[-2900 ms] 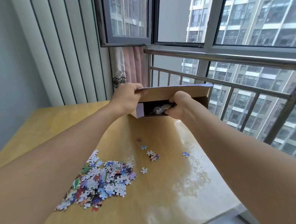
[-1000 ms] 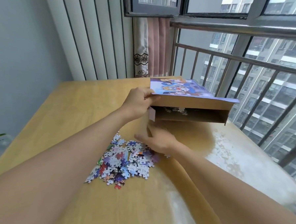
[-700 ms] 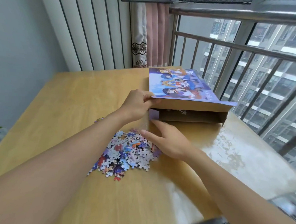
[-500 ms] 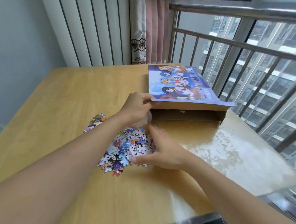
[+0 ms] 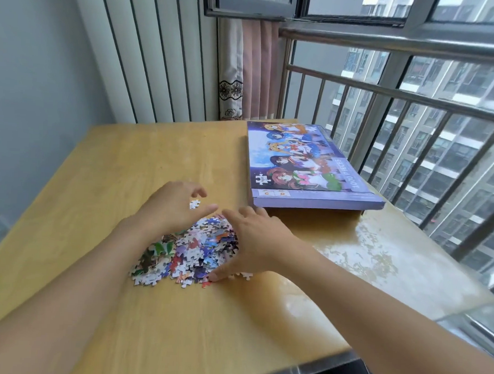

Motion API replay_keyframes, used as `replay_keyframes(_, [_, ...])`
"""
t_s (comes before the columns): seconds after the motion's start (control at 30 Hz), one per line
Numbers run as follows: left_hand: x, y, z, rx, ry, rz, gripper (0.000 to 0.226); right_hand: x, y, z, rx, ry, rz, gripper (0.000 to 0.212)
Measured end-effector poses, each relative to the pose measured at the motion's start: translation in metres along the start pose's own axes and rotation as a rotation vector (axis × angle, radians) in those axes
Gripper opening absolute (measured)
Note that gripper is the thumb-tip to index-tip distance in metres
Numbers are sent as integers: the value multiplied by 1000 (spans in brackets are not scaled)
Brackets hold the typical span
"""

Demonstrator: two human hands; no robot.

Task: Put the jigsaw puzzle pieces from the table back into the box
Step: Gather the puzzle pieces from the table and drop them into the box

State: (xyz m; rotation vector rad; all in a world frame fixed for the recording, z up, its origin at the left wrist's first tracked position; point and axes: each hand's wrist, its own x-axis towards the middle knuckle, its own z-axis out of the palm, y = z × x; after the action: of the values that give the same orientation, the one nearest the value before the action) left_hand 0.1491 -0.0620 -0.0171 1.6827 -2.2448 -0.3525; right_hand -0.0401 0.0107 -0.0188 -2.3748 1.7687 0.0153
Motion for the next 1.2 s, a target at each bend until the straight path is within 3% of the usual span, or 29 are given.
replay_keyframes(0.17, [-57, -21, 10, 196, 118, -169, 73, -13, -14, -6, 50, -116, 255, 120])
replay_keyframes(0.27, [-68, -23, 23, 188, 62, -344, 86, -14, -25, -19, 93, -147, 235, 97])
replay_keyframes(0.43, [-60, -18, 38, -234, 193, -296, 69, 9, -43, -9, 304, -54, 279, 55])
replay_keyframes(0.57, [-61, -17, 39, -347, 283, -225, 43, 25, -47, -7, 512, -22, 343, 49])
replay_keyframes(0.67, [-57, -16, 35, -589, 352, -267, 29, 30, -48, -16, 665, -40, 379, 45])
replay_keyframes(0.77, [-59, -16, 31, -943, 413, -318, 32, 29, -43, -26, 824, -132, 376, 48])
replay_keyframes(0.9, [-61, -18, 26, -1098, 486, -341, 30, 33, -33, -36, 876, -113, 285, 43])
replay_keyframes(1.0, [-58, -21, 25, -1089, 483, -358, 23, 39, -28, -43, 665, -89, 214, 62])
replay_keyframes(1.13, [-57, -27, 25, -915, 501, -347, 19, 43, -29, -44, 196, -221, 53, 115])
replay_keyframes(1.2, [-56, -29, 26, -873, 487, -341, 22, 48, -33, -32, 36, -235, -40, 128])
